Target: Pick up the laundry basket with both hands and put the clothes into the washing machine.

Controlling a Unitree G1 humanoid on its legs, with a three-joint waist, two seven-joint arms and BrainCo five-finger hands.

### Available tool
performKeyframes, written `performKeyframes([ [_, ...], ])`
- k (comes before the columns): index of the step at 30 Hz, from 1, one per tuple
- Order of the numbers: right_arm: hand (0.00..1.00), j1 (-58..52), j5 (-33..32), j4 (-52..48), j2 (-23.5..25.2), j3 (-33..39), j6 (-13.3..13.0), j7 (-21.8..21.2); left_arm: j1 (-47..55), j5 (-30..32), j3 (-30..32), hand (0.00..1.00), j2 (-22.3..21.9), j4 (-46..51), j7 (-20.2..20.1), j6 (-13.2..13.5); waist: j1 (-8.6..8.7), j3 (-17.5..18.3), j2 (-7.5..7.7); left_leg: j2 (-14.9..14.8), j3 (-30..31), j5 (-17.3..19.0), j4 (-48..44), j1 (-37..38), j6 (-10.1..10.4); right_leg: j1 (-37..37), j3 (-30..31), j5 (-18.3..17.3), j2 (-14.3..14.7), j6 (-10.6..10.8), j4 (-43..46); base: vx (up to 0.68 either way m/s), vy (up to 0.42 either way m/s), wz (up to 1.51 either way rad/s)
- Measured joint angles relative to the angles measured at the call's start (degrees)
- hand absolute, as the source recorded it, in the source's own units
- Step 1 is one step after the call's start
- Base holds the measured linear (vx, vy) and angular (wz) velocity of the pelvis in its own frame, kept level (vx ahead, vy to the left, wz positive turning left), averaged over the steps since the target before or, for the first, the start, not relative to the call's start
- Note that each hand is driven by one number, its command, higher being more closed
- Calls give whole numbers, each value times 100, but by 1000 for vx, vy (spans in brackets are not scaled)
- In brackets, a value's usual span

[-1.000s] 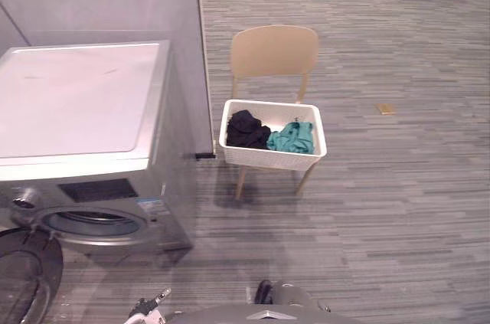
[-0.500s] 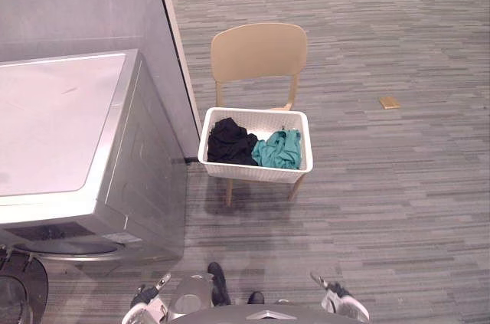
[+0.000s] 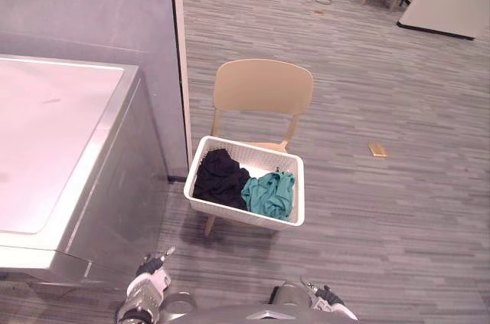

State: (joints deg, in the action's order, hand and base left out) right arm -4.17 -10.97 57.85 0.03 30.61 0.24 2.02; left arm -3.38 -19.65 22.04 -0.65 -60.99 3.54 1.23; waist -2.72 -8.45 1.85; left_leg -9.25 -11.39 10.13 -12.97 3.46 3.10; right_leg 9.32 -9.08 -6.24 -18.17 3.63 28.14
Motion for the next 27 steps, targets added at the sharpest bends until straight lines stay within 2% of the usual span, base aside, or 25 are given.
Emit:
performKeyframes([
  [1, 0, -11, -5, 13, 7, 3, 0, 2, 15, -79, -2, 0, 4, 1, -4, 10, 0, 13, 21, -45, 51, 9, -5, -51, 112, -55, 160, 262, 15, 49, -234, 49, -491, 36],
  [2, 0, -70, -33, 110, 72, 24, -3, 5, 87, -258, 32, 0, 44, -4, -7, 11, -4, 98, 174, -67, 159, 38, 17, -48, 365, -144, 328, 1097, 2, 317, -589, 87, -650, 32],
  [3, 0, -99, -58, 188, 107, 153, -2, 5, 198, -397, 75, 0, 69, -75, -5, 15, -12, 229, 214, -190, 267, 53, 63, -36, 504, -402, 168, 577, 103, 861, -831, 100, -646, 27],
  [4, 0, -121, -61, 211, 89, 172, -1, 10, 233, -426, 123, 0, 49, -101, -8, 27, -22, 285, 132, -294, 300, 11, 145, -35, 576, -527, 27, 409, 201, 837, -1065, 144, -593, 8],
  [5, 0, -123, -48, 223, -23, 242, 1, 17, 279, -500, 353, 0, -48, -180, -19, 24, -36, 312, 12, -462, 355, -135, 362, -21, 741, -709, -172, 219, 395, 833, -1517, 88, -333, 3],
  [6, 0, -134, -39, 209, -114, 419, 7, 25, 292, -504, 601, 0, -147, -324, -20, 16, 7, 332, -200, -592, 423, -302, 566, 55, 744, -766, -291, 265, 596, 753, -1602, 110, -363, 17],
  [7, 0, -202, -67, 153, -196, 691, 33, 68, 378, -524, 967, 0, -230, -463, -17, 1, 58, 392, -349, -635, 477, -488, 842, 166, 777, -874, -381, 249, 728, 707, -1693, 115, -274, 32],
  [8, 0, -257, -153, -13, -229, 850, 64, 118, 497, -569, 1208, 0, -268, -507, -17, 0, 79, 413, -382, -682, 467, -604, 998, 261, 796, -969, -438, 232, 804, 674, -1755, 119, -228, 28],
  [9, 0, -326, -234, -236, -217, 881, 97, 156, 593, -612, 1362, 0, -276, -505, -20, -6, 82, 415, -384, -717, 452, -661, 1063, 309, 808, -1003, -447, 225, 844, 658, -1787, 90, -143, 5],
  [11, 0, -570, -342, -1885, -158, 745, 105, 381, 977, -586, 1889, 0, -290, -515, 3, -124, 140, 442, -339, -762, 335, -686, 1199, 342, 816, -968, -413, 335, 926, 620, -1994, 34, -50, -17],
  [12, 0, -722, -339, -2770, -141, 588, 53, 482, 1143, -524, 2040, 0, -286, -513, 1, -140, 155, 505, -270, -739, 327, -698, 1212, 209, 871, -903, -413, 421, 915, 647, -2127, -12, 13, -9],
  [15, 0, -862, -260, -4408, 34, 87, -174, 660, 1310, -378, 2063, 0, -210, -479, 54, -142, 145, 588, -95, -681, 333, -733, 1200, -22, 935, -806, -435, 662, 896, 653, -2463, -29, 35, -2],
  [16, 0, -840, -217, -4674, 70, -51, -225, 672, 1328, -378, 2062, 0, -189, -475, 80, -138, 146, 592, -46, -674, 334, -744, 1196, -64, 943, -799, -438, 718, 897, 659, -2538, -36, 21, -8],
  [18, 0, -538, -170, -5404, 172, -722, -504, 678, 1315, -382, 1913, 0, -101, -467, 125, -111, 111, 609, 71, -635, 328, -752, 1160, -201, 944, -796, -435, 924, 892, 654, -2833, -46, 16, -6],
  [20, 0, -235, 19, -5497, 126, -1189, -631, 666, 1280, -379, 1525, 0, -68, -403, 145, -78, 88, 595, 50, -604, 342, -759, 1111, -336, 935, -753, -438, 1041, 877, 655, -2976, -51, 8, -4],
  [21, 0, 76, 53, -5482, 38, -1572, -657, 655, 1251, -372, 1143, 0, -6, -356, 174, -44, 20, 520, 4, -591, 345, -770, 1083, -464, 935, -704, -440, 1119, 871, 652, -3049, -82, 1, -1],
  [22, 0, 240, 88, -5468, -42, -1778, -669, 648, 1223, -372, 946, 0, 30, -343, 206, -40, -10, 483, 29, -579, 377, -779, 1069, -518, 936, -705, -456, 1158, 865, 656, -3099, -100, -6, 9],
  [25, 0, 1503, 373, -5038, -733, -2785, -727, 397, 970, -367, 54, 0, 177, -217, 240, 20, -120, 62, -181, -507, 643, -926, 1006, -953, 919, -458, -614, 1329, 828, 638, -3168, -97, -9, 28],
  [27, 0, 2189, 431, -4652, -1027, -3228, -725, 272, 763, -378, -245, 0, 190, 26, 239, 77, -207, -168, -224, -505, 800, -1034, 1011, -1143, 916, -380, -754, 1375, 840, 598, -3171, -69, -20, 35],
])
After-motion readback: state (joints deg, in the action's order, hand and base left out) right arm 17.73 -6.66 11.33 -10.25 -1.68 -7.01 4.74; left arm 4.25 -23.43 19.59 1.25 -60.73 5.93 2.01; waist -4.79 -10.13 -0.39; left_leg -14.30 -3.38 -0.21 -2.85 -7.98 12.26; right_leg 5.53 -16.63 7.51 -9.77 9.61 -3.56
